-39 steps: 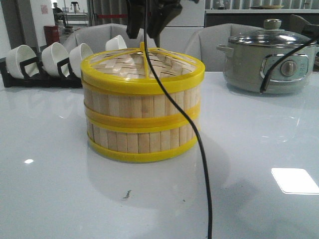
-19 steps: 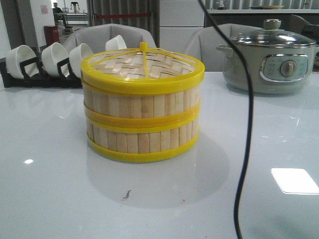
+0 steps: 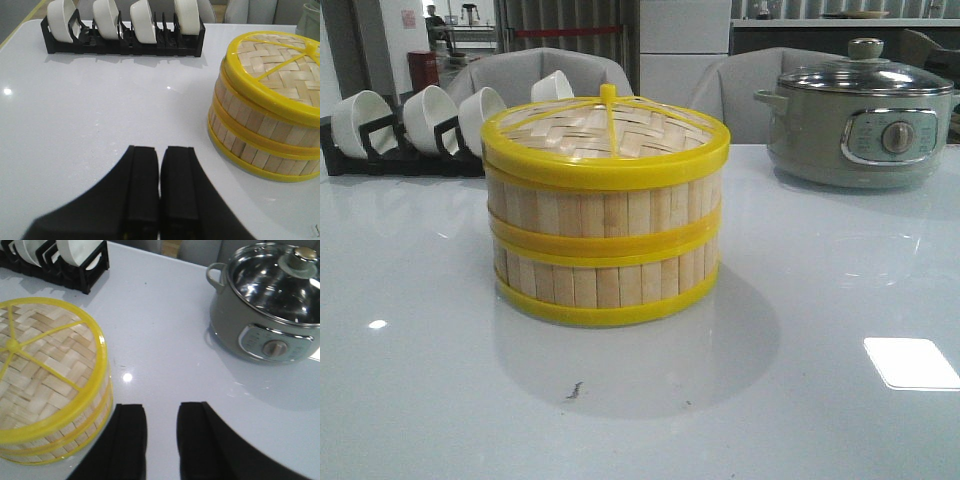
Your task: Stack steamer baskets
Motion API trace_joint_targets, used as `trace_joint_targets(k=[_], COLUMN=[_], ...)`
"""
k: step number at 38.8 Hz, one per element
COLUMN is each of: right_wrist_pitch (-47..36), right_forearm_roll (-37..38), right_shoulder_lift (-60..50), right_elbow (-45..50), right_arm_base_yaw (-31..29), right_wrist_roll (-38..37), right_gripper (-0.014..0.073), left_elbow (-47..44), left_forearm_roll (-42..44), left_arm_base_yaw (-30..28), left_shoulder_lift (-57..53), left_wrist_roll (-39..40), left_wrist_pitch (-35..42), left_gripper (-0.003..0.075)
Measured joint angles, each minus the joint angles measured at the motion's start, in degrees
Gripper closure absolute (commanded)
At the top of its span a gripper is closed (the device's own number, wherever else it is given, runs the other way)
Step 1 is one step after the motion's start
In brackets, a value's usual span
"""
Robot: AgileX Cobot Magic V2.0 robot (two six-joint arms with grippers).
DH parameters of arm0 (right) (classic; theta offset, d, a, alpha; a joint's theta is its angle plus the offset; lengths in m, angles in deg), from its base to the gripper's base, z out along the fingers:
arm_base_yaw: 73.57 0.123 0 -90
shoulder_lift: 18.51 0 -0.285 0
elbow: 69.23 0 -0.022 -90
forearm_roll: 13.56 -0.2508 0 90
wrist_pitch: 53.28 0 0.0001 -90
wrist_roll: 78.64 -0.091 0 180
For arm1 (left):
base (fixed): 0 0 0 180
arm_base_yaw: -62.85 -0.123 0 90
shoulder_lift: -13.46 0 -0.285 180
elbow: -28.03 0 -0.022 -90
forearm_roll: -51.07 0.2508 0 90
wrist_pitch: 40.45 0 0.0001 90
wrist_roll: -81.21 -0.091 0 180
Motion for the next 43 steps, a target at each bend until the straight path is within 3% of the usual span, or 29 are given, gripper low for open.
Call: trace_joint_targets(k=[17,32,43], right_wrist_pitch=[-7.8,-11.4,-16.1], right_forearm_roll=[0.1,0.1,0.1], right_shoulder_lift=[-27.1,-44.7,-47.4], right_elbow=[24.7,41.3,50.6], right_arm_base_yaw=[-14.4,-15.3,-15.3], right_wrist_roll=[0.0,0.0,0.0], right_gripper=[0.0307,0.0307,0.0307], left_elbow=[0.0,0.0,0.0], left_forearm_roll=[0.0,0.0,0.0], left_arm_base_yaw=[0.0,0.0,0.0], left_shoulder_lift=[0.0,0.0,0.0], left_wrist_roll=[0.0,0.0,0.0], left_wrist_pitch=[0.0,0.0,0.0], left_gripper=[0.0625,0.0625,0.0625])
